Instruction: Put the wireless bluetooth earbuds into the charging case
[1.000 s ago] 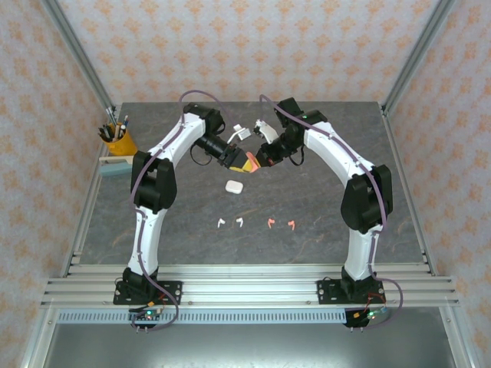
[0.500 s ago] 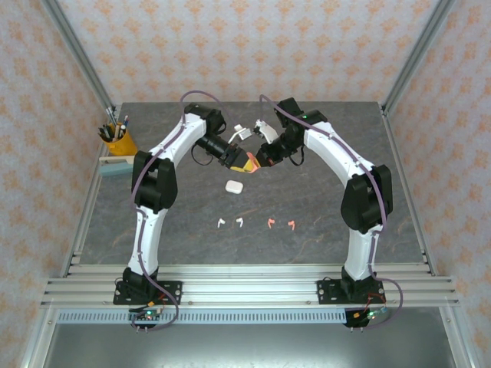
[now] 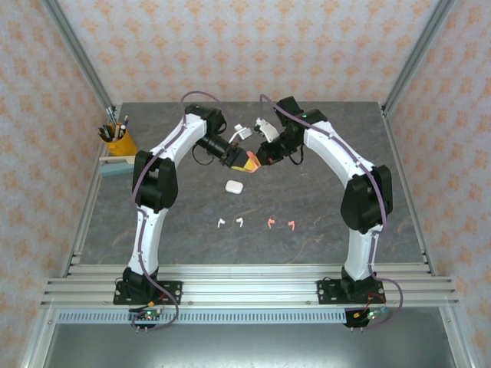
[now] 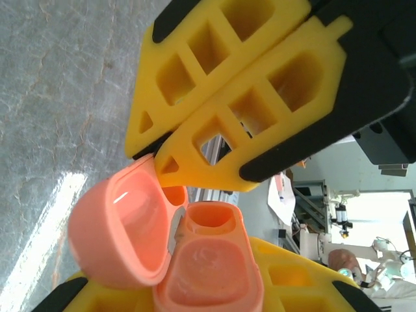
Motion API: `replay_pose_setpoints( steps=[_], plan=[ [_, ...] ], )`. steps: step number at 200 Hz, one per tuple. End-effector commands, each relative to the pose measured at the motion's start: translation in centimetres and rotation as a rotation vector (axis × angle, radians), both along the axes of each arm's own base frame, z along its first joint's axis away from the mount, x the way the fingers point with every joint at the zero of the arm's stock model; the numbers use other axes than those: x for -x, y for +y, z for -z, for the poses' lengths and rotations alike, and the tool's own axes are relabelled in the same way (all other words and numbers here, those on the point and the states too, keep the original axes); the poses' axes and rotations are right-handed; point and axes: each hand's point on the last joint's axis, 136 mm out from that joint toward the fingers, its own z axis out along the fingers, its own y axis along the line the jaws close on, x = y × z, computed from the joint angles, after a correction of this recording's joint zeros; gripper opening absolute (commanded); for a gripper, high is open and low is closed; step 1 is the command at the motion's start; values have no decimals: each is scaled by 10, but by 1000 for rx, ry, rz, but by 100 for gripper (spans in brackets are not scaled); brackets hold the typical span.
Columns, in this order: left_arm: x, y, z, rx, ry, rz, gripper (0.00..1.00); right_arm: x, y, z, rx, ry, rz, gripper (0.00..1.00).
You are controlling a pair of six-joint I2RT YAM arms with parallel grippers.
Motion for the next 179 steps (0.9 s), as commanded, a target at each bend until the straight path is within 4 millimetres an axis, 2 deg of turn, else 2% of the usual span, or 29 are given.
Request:
replay_pose_setpoints(
  steps=[1, 20, 38, 58, 74, 99, 103, 139, 179],
  plan=[
    [3, 1, -12, 28, -35, -1, 0, -28, -19, -30, 22, -95, 130, 26],
    [3, 5, -14, 32, -61, -17, 0, -32, -31, -48, -50, -97, 189, 40],
    [3, 12, -16, 33, -80, -36, 0, -32, -42, -67, -120, -107, 240, 46],
    [1, 19, -16, 6, -109, -65, 0, -30, -57, -72, -140, -104, 309, 48],
    [-7, 25, -13, -68, -170, -125, 0, -31, -71, -68, -115, -98, 386, 48],
    [-33, 41, -9, -215, -321, -292, 0, -32, -93, -52, -36, -76, 499, 48],
    [-34, 43, -20, -219, -358, -315, 0, -31, -95, -50, -24, -75, 516, 48],
    [-54, 61, -52, -299, -533, -478, 0, -19, -107, -31, 3, -38, 601, 48],
    [-61, 76, -93, -391, -753, -662, 0, -9, -124, -15, 7, 3, 781, 48]
  ],
)
